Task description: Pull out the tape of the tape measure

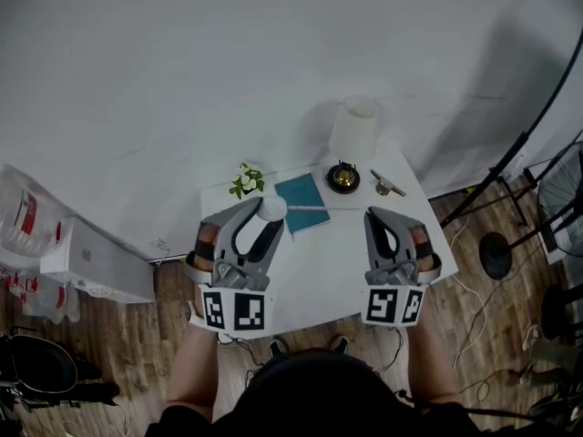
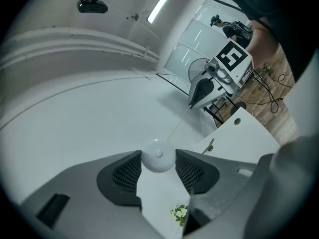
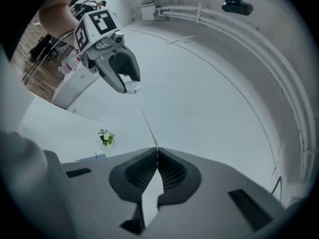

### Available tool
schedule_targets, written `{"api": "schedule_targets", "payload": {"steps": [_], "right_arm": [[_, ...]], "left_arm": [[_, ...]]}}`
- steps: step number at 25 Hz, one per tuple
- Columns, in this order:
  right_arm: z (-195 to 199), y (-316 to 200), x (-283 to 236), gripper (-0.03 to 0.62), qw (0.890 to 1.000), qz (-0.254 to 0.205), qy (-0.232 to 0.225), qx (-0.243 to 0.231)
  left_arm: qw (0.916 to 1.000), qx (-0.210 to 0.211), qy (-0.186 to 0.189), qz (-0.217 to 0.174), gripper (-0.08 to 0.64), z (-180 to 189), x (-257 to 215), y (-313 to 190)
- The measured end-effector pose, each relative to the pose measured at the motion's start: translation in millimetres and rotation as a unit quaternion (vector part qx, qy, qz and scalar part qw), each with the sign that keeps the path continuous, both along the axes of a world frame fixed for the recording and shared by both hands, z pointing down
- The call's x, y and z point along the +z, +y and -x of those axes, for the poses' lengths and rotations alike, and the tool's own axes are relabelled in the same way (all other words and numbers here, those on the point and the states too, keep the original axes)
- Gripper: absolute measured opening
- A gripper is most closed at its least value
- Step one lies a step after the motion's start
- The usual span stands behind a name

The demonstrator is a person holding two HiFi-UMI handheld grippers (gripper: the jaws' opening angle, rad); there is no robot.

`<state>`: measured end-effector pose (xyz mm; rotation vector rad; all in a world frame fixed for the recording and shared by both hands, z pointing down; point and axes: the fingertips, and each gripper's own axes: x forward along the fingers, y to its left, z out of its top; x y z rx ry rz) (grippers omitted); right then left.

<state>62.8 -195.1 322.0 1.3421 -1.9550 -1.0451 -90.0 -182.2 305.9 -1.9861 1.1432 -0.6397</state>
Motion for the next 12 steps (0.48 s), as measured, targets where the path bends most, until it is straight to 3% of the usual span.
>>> {"api": "schedule_targets", "payload": {"steps": [12], "right_arm": [[-19,-5,0,0.008,1.000,0.006,-0.014,0.019]], "left_arm": [[1.0000,0.001,0.007,0.004,0.213,4,3,-1]]}}
